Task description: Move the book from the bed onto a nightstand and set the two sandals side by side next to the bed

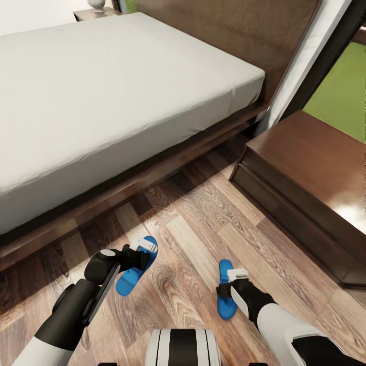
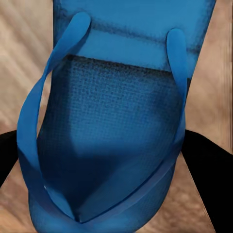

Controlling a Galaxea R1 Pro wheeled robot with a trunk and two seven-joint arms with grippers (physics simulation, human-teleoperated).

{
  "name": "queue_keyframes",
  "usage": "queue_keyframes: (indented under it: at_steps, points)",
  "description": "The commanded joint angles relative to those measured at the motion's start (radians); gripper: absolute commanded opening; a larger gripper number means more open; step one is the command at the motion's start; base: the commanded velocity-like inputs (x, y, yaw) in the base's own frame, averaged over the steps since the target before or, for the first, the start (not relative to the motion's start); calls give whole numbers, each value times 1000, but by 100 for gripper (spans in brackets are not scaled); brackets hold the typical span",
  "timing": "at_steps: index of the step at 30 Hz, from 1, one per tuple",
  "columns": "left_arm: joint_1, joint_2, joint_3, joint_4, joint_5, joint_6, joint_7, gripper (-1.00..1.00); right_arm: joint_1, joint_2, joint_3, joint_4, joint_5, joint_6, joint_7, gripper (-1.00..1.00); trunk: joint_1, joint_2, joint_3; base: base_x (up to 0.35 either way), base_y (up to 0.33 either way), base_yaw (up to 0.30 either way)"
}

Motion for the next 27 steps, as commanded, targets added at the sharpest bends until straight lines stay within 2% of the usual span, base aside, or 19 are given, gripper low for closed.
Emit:
queue_keyframes:
  at_steps: [1, 17, 27]
  points:
    - [-1, 0, -1, 0, -13, 2, -9, -100, 0, 0, 8, -2, -4, 6, -5, -100, -1, 0, 3, 0, 0, 0]
    - [-1, -6, 0, 27, -20, 2, -2, -100, 1, 0, 14, -4, -2, 1, -5, -100, -8, 4, 65, 0, 0, 0]
    - [-3, -8, -1, 172, -20, -1, 4, -100, 7, -2, 16, -5, 5, -45, 1, -100, -12, 6, 105, 0, 0, -22]
